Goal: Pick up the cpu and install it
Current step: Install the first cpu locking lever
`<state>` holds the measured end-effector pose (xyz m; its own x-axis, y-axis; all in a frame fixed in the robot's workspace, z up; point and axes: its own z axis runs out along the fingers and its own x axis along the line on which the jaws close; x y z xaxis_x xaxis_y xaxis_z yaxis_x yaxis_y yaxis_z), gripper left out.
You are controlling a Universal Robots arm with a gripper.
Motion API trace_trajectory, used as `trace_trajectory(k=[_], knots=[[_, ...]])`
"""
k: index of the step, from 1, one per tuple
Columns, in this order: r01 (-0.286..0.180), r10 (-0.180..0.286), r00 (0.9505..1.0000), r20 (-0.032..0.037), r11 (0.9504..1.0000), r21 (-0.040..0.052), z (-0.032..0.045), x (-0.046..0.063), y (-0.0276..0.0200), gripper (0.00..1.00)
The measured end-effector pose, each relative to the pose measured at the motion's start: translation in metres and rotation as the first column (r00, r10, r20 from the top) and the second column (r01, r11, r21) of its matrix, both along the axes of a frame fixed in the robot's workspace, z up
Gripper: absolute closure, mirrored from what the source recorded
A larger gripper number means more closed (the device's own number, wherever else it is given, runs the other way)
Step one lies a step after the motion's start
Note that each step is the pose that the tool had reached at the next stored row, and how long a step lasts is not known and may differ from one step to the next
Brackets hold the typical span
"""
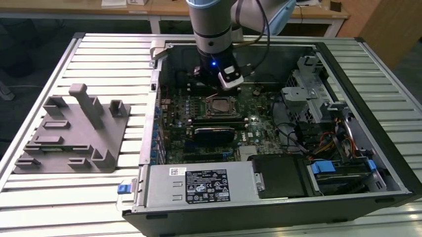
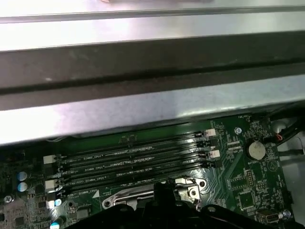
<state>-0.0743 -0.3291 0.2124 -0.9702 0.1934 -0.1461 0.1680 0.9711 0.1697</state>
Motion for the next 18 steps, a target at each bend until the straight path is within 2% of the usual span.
trace_trajectory(k=[9, 15, 18], knots=[[0.082, -0.082, 0.9966, 0.0002, 0.9966, 0.0, -0.002, 0.002, 0.003, 0.89], [0.114, -0.114, 0.9935, 0.0002, 0.9935, -0.0006, -0.0043, 0.004, 0.0123, 0.89], [0.123, -0.123, 0.9924, 0.0002, 0.9924, -0.0008, -0.0057, 0.004, 0.015, 0.89]])
